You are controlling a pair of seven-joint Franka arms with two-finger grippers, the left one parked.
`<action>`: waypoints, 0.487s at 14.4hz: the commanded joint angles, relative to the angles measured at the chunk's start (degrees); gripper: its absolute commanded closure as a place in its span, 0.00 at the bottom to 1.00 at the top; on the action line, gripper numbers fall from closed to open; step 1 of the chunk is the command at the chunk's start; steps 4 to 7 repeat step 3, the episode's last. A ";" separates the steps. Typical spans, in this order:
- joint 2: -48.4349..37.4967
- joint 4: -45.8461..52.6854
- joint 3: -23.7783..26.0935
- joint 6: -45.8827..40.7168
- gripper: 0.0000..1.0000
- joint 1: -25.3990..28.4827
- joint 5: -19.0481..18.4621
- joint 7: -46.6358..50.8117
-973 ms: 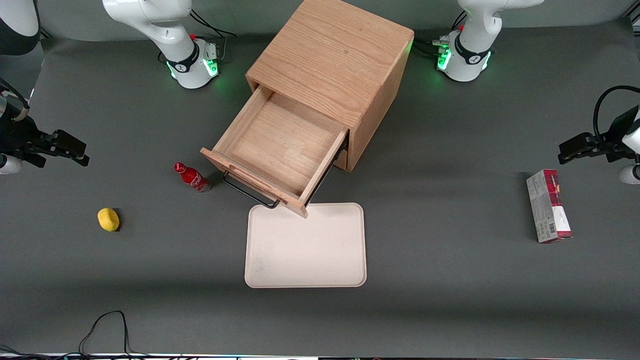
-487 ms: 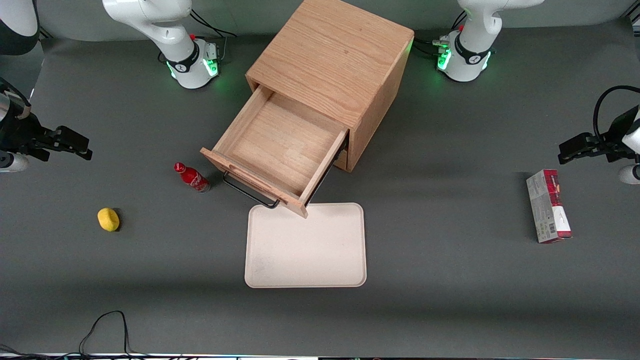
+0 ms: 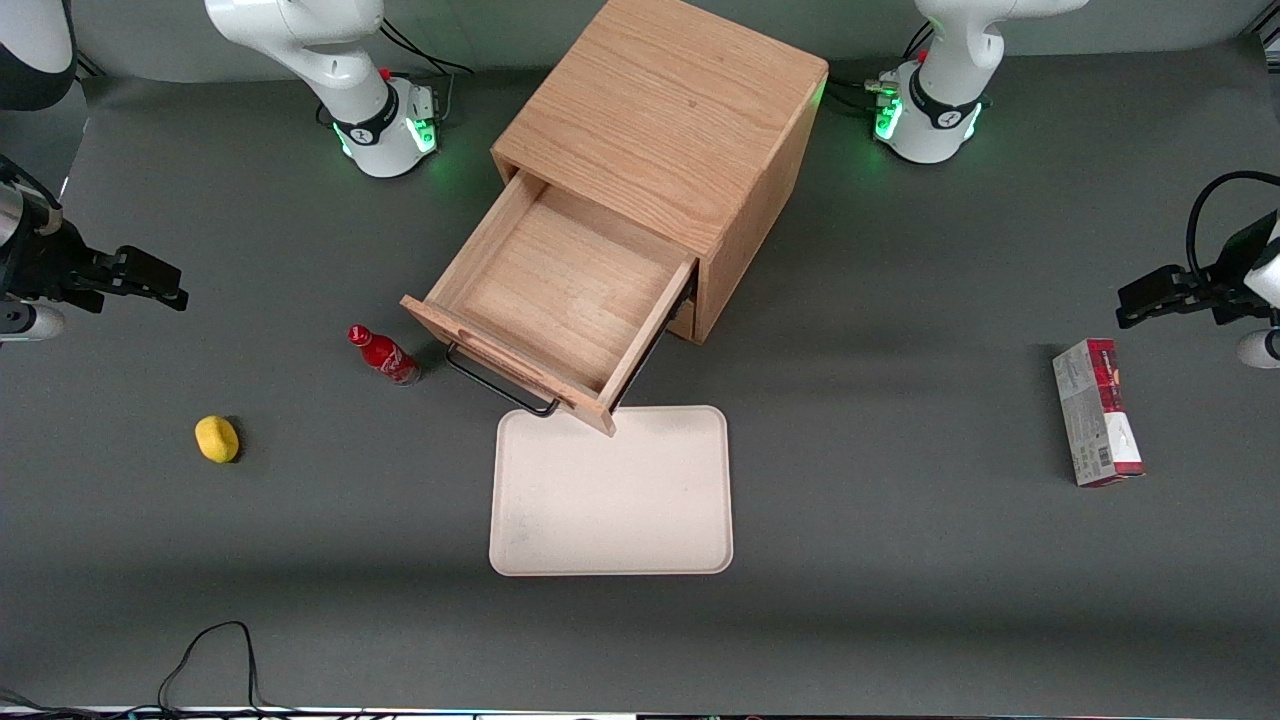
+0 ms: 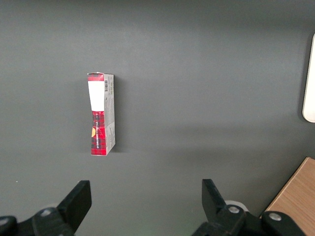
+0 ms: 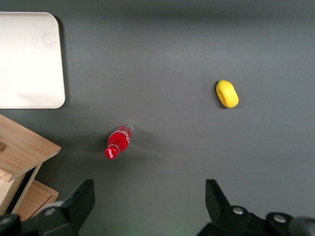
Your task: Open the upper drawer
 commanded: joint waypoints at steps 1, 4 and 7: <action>-0.51 0.27 -1.05 -0.95 0.00 0.76 1.70 -1.41; -0.51 0.27 -1.05 -0.95 0.00 0.76 1.70 -1.41; -0.51 0.27 -1.05 -0.95 0.00 0.76 1.70 -1.41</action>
